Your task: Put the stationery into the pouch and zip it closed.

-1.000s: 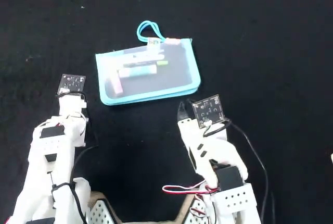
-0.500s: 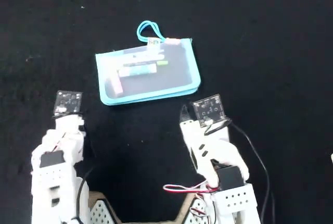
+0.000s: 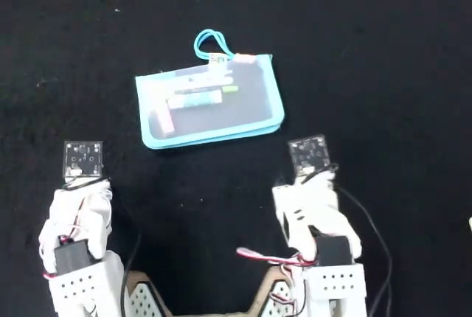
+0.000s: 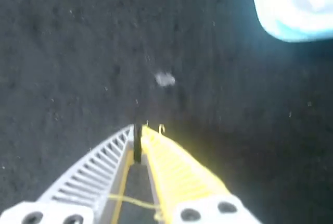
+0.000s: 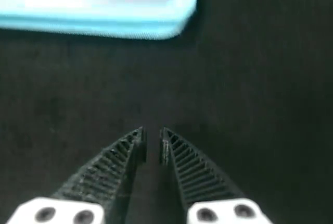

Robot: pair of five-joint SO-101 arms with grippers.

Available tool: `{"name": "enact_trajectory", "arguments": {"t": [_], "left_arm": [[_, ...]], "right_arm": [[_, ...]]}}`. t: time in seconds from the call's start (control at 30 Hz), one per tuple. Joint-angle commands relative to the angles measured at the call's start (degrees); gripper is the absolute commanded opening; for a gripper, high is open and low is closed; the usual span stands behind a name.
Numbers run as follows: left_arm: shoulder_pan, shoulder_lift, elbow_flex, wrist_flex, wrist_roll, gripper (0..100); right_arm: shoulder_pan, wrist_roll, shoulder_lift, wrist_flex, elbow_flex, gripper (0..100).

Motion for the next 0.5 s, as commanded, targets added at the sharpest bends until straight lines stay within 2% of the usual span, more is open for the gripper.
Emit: {"name": "enact_trajectory", "arguments": {"t": [0.0,0.3,0.47], "left_arm": [[3.82,-2.46,1.36,4.31,0.35,3],[7.78,-2.29,1.36,4.66,0.7,3],[8.22,-2.29,1.36,6.95,0.7,3]], "right_arm": [[7.65,-0.09,-1.1,4.13,-0.22,5.5],[27.52,-0.09,-1.19,12.13,-0.22,5.4],[31.56,-0.53,-1.27,12.22,-0.22,5.4]]}}
